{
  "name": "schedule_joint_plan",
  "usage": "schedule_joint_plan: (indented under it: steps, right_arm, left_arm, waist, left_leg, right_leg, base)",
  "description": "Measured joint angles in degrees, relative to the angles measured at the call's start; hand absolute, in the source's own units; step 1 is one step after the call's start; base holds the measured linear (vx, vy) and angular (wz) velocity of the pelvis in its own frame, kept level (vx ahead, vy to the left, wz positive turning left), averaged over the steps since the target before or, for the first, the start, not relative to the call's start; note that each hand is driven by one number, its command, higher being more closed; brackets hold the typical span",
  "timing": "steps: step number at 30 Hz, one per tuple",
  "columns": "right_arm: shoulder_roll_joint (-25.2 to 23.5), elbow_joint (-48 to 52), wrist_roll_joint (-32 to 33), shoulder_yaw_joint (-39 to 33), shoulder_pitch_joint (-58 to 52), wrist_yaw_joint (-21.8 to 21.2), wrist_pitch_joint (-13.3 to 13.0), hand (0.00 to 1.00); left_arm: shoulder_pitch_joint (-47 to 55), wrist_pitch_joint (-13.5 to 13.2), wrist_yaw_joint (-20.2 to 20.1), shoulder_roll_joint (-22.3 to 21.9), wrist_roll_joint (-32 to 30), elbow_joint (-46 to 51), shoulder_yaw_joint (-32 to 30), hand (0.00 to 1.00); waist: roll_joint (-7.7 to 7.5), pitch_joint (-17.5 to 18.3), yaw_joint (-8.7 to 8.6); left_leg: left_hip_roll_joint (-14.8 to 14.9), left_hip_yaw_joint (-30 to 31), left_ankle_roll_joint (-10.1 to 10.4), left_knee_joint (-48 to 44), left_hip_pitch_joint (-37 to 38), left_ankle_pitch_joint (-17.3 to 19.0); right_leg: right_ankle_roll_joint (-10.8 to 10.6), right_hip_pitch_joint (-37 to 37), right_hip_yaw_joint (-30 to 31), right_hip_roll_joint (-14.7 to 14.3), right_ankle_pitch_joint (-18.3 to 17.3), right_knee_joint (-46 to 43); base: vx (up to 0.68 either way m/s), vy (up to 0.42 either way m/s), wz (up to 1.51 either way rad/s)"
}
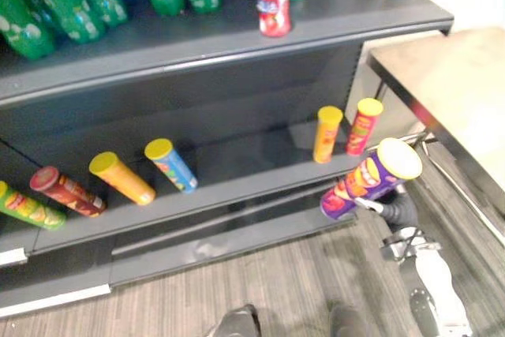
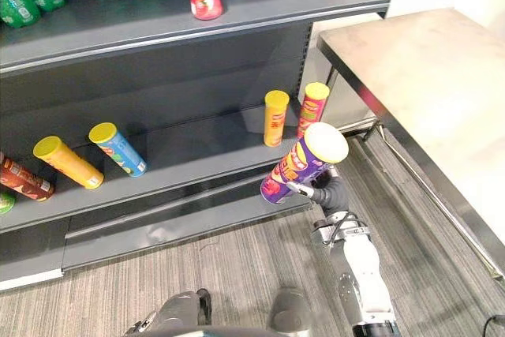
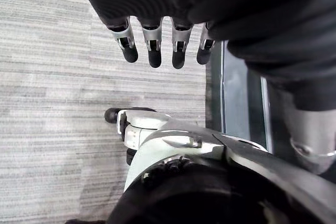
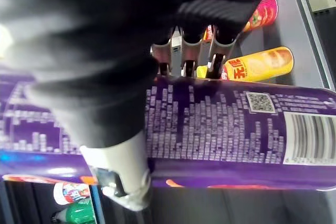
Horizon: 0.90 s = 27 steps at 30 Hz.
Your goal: Put the gum and the chips on the shelf.
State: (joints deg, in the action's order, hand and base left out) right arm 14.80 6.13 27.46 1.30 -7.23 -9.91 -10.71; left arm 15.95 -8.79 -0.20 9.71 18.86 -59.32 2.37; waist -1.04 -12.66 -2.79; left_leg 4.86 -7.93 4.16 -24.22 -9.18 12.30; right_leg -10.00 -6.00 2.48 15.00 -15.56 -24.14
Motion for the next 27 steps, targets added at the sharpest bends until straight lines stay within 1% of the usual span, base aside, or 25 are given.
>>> schedule_joint_plan:
  steps: [2, 3, 5, 6, 7, 8, 9, 10, 11, 12, 13, 14, 15, 16, 17, 18, 19, 20, 21, 22, 23, 24, 25, 27]
  right_arm:
    - [-0.8, 0.0, 0.0, 0.3, 0.0, 0.1, 0.0, 1.0]
    - [-1.0, 0.0, -0.2, 0.3, 0.0, 0.1, 0.0, 1.0]
    - [-1.4, 0.0, -0.6, 0.3, 0.0, 0.6, -0.1, 1.0]
    - [-1.4, 0.0, -0.6, 0.2, 0.0, 0.8, -0.1, 1.0]
    - [-1.4, 0.0, -0.7, 0.3, 0.0, 0.8, -0.1, 1.0]
    - [-1.4, -0.2, -0.7, 0.3, 0.0, 0.8, -0.1, 1.0]
    - [-1.6, -0.4, -0.7, 0.5, 0.0, 0.8, -0.2, 1.0]
    - [-1.7, -0.6, -0.7, 1.3, 0.1, 0.8, -0.9, 1.0]
    - [-1.8, -0.6, -0.7, 1.8, 0.2, 0.8, -1.3, 1.0]
    - [-1.8, -1.0, -0.7, 2.6, 0.8, 0.7, -2.1, 1.0]
    - [-1.9, -2.2, -0.6, 3.6, 1.9, 0.6, -2.6, 1.0]
    - [-1.9, -3.0, -0.6, 4.2, 2.8, 0.7, -2.6, 1.0]
    - [-1.9, -3.5, -0.6, 5.4, 4.2, 0.7, -2.6, 1.0]
    - [-1.9, -3.7, -0.7, 6.1, 5.0, 0.7, -2.6, 1.0]
    - [-1.9, -3.7, -0.7, 7.1, 6.4, 0.7, -2.6, 1.0]
    - [-1.9, -3.7, -0.7, 7.6, 7.2, 0.8, -2.6, 1.0]
    - [-1.9, -3.7, -0.7, 8.5, 8.4, 1.0, -2.6, 1.0]
    - [-2.0, -3.8, -0.6, 9.1, 9.7, 1.0, -2.6, 1.0]
    - [-1.9, -4.0, -0.6, 9.1, 10.4, 1.1, -2.6, 1.0]
    - [-2.0, -4.9, -0.6, 9.5, 11.8, 1.2, -2.3, 1.0]
    - [-2.0, -4.9, -0.6, 9.8, 12.1, 1.1, -2.2, 1.0]
    - [-2.1, -4.8, -0.6, 10.1, 12.2, 1.1, -2.1, 1.0]
    - [-2.2, -4.8, -0.5, 10.4, 12.1, 1.1, -1.9, 1.0]
    - [-2.3, -4.8, -0.5, 10.9, 12.1, 1.0, -1.6, 1.0]
  left_arm:
    - [0.0, -0.6, -0.2, 0.0, 0.0, 0.0, 0.3, 0.0]
    - [0.0, -0.7, -0.2, 0.0, -0.1, 0.0, 0.4, 0.0]
    - [-0.1, -1.1, -0.2, 0.1, -1.2, 0.0, 0.7, 0.0]
    - [-0.1, -1.3, -0.2, 0.1, -1.2, 0.1, 0.7, 0.0]
    - [-0.1, -1.6, -0.3, 0.1, -1.3, 0.2, 0.7, 0.0]
    - [-0.1, -1.9, -0.3, 0.1, -1.3, 0.2, 0.7, 0.0]
    - [-0.1, -1.9, -0.2, 0.2, -1.7, 0.2, 0.7, 0.0]
    - [0.0, -1.9, -0.1, 0.2, -1.8, 0.2, 0.7, 0.0]
    - [0.1, -1.9, -0.1, 0.5, -1.8, 0.2, 0.7, 0.0]
    - [0.2, -1.8, 0.2, 0.7, -1.8, 0.2, 0.6, 0.0]
    - [0.1, -1.7, 0.7, 0.5, -1.8, 0.2, 0.7, 0.0]
    - [0.0, -1.8, 1.3, 0.5, -1.8, 0.8, 0.6, 0.0]
    - [-0.1, -1.8, 2.1, 0.6, -1.6, 2.3, 0.3, 0.0]
    - [-0.2, -1.8, 2.4, 0.6, -1.6, 2.7, -0.1, 0.0]
    - [-0.8, -1.7, 2.6, 0.6, -1.5, 2.9, -0.6, 0.0]
    - [-1.0, -1.7, 2.7, 0.6, -1.5, 3.0, -0.7, 0.0]
    - [-1.3, -1.2, 2.8, 0.6, -1.5, 3.5, -0.8, 0.0]
    - [-1.6, -0.8, 2.8, 1.0, -1.4, 3.6, -1.7, 0.0]
    - [-2.3, -0.5, 2.9, 0.6, -1.1, 3.3, -2.3, 0.0]
    - [-2.4, 0.0, 3.2, -0.2, -0.9, 3.4, -2.9, 0.0]
    - [-2.4, 0.3, 3.2, -0.6, -0.8, 3.3, -3.4, 0.0]
    - [-2.4, 0.5, 3.2, -0.7, -0.8, 3.2, -3.5, 0.0]
    - [-2.3, 0.7, 3.3, -0.8, -0.8, 2.7, -4.2, 0.0]
    - [-2.0, 0.8, 3.7, -1.4, -0.6, 2.1, -5.2, 0.0]
  waist:
    - [0.31, 0.2, 0.45]
    - [0.31, 0.2, 0.56]
    - [0.26, 0.2, 0.91]
    - [0.26, 0.2, 1.03]
    - [0.19, 0.3, 1.34]
    - [0.08, 0.4, 1.46]
    - [-0.17, 0.5, 1.56]
    - [-0.73, 0.8, 1.7]
    - [-1.18, 0.9, 1.82]
    - [-1.41, 1.0, 2.37]
    - [-0.75, 0.8, 2.64]
    - [-0.7, 0.9, 2.66]
    - [-0.83, 0.9, 2.94]
    - [-1.03, 0.9, 2.97]
    - [-1.1, 0.9, 3.16]
    - [-1.06, 0.9, 3.18]
    - [-1.3, 0.9, 3.19]
    - [-2.12, 0.9, 3.21]
    - [-1.49, 0.5, 3.24]
    - [-0.29, 0.2, 3.87]
    - [0.01, 0.1, 4.73]
    - [-0.09, 0.1, 4.84]
    - [-0.39, -0.1, 4.71]
    - [-0.38, -0.1, 4.79]
  left_leg:
    - [-0.8, -1.4, -1.2, 0.0, 0.1, 1.2]
    - [-0.9, -1.7, -1.5, 0.0, 0.1, 1.4]
    - [-1.3, -2.7, -2.8, 0.1, 0.1, 2.4]
    - [-1.4, -2.9, -3.1, 0.1, 0.1, 2.6]
    - [-1.6, -3.0, -3.7, 0.3, 0.1, 2.9]
    - [-1.8, -3.0, -4.1, 0.7, 0.2, 3.1]
    - [-2.0, -3.0, -4.6, 1.6, 0.3, 3.1]
    - [-2.2, -3.5, -4.9, 2.6, 0.8, 3.2]
    - [-2.6, -3.5, -5.0, 3.0, 1.5, 3.3]
    - [-2.8, -3.6, -5.8, 3.4, 2.9, 3.2]
    - [-2.2, -3.9, -6.0, 4.3, 4.4, 3.1]
    - [-1.6, -3.9, -6.0, 4.4, 4.8, 3.1]
    - [-0.8, -3.9, -5.8, 4.8, 5.0, 3.0]
    - [-0.5, -3.8, -5.8, 4.9, 5.0, 3.0]
    - [0.2, -3.8, -5.7, 4.9, 4.7, 2.9]
    - [0.6, -3.6, -5.5, 4.6, 4.4, 2.8]
    - [1.0, -3.1, -5.2, 3.6, 3.6, 2.9]
    - [1.0, -2.1, -3.4, 1.9, 3.0, 3.7]
    - [1.8, -1.5, -2.4, 1.2, 2.8, 4.3]
    - [3.7, -0.8, -1.6, 0.7, 2.3, 4.8]
    - [5.0, -0.6, -1.0, 1.1, 2.4, 4.8]
    - [5.4, -0.2, -0.7, 1.3, 2.3, 4.7]
    - [5.8, 0.9, 0.1, 1.9, 2.5, 4.5]
    - [6.8, 1.9, 1.2, 2.5, 2.7, 3.9]
  right_leg:
    - [0.5, 0.6, 0.3, 0.8, 3.9, 3.0]
    - [0.6, 0.6, 0.3, 0.9, 4.9, 3.6]
    - [1.3, 0.6, 0.4, 1.3, 8.5, 5.4]
    - [1.5, 0.6, 0.4, 1.3, 9.3, 5.7]
    - [2.3, 0.6, 0.3, 1.4, 11.2, 6.2]
    - [3.0, 0.3, 0.0, 1.4, 12.3, 5.9]
    - [4.2, -0.4, -0.8, 1.6, 13.3, 4.5]
    - [5.2, -3.1, -1.4, 2.0, 13.0, -1.5]
    - [5.4, -4.6, -1.9, 2.2, 13.0, -5.2]
    - [7.3, -6.8, -2.5, 2.4, 14.4, -9.3]
    - [8.2, -7.7, -2.7, 2.3, 13.8, -11.9]
    - [8.4, -8.1, -3.9, 1.7, 12.0, -12.6]
    - [8.5, -9.1, -5.7, 0.6, 10.2, -11.6]
    - [8.6, -9.4, -6.3, -0.1, 9.8, -10.2]
    - [8.8, -9.8, -6.9, -1.7, 9.7, -6.3]
    - [8.7, -9.9, -6.9, -2.5, 9.8, -3.5]
    - [7.9, -9.5, -6.9, -3.3, 11.1, 2.1]
    - [6.9, -8.0, -6.6, -3.4, 16.6, 7.1]
    - [5.9, -7.0, -6.5, -4.1, 15.9, 7.6]
    - [5.9, -6.5, -6.8, -6.0, 16.0, 8.6]
    - [5.7, -5.8, -7.2, -7.3, 15.8, 10.0]
    - [5.3, -5.3, -7.8, -7.7, 15.5, 10.7]
    - [4.2, -3.6, -9.4, -8.0, 14.4, 12.1]
    - [4.7, -2.7, -10.4, -9.0, 13.6, 12.6]
  base:
    - [0.15, 0.254, -0.22]
    - [0.15, 0.281, -0.25]
    - [0.11, 0.242, -0.18]
    - [0.08, 0.208, -0.11]
    - [0.07, 0.201, -0.04]
    - [0.05, 0.227, 0.01]
    - [0.02, 0.172, 0.05]
    - [0.02, 0.103, 0.05]
    - [0.08, 0.06, -0.08]
    - [0.12, 0.055, -0.15]
    - [0.16, 0.035, -0.14]
    - [0.14, -0.001, -0.08]
    - [0.11, -0.044, -0.02]
    - [0.11, -0.095, -0.04]
    - [0.09, -0.112, 0.01]
    - [0.13, -0.202, 0.1]
    - [0.11, -0.185, 0.28]
    - [0.1, -0.201, 0.35]
    - [0.06, -0.222, 0.24]
    - [0.06, -0.258, 0.01]
    - [0.05, -0.248, -0.04]
    - [0.03, -0.201, 0.19]
    - [0.01, -0.193, 0.36]
    - [0.0, -0.17, 0.3]
